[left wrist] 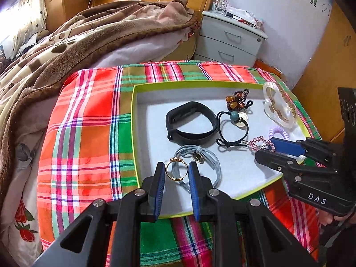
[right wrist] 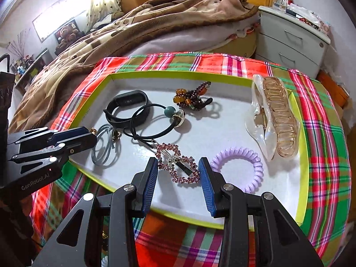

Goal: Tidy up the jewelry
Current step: 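Carry the rhinestone clip in the right tool to the box while the left tool drops the ring in, then lower the rhinestone clip into the box and open the right tool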

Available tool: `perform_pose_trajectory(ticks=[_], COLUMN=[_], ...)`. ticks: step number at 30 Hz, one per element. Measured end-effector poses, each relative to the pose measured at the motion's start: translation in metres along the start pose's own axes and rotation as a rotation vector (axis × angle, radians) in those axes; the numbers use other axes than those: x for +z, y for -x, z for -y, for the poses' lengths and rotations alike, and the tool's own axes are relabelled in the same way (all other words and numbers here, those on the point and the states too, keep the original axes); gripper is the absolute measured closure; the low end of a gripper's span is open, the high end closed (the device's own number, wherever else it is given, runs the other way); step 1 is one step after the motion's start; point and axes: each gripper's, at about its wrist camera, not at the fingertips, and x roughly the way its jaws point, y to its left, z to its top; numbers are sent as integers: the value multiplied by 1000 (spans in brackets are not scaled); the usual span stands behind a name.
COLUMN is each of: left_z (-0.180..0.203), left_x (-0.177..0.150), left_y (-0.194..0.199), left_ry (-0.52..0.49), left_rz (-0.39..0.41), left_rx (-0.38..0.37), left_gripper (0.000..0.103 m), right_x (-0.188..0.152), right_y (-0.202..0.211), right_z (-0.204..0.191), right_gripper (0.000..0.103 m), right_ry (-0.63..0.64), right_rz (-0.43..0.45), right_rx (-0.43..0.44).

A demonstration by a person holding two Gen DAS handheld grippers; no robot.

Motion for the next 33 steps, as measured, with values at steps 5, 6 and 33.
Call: perform_pose_trajectory(ticks=[5, 6, 33], left_z=[2, 2, 5], left_x=[1, 1, 1], left_y=[-1, -2, 7], left_ry=[-3, -2, 0], left_rz=[2, 1, 7], left_rx=[7, 8, -1], left_gripper=[80, 80, 67], right_x=[4, 4, 1], right_y=[-3, -3, 8], right_z=[-3, -4, -4], right_gripper=[64, 64, 60], right_ry=[7, 8, -21], right_rz=[-1, -2, 48], right_rx=[-10, -13, 18])
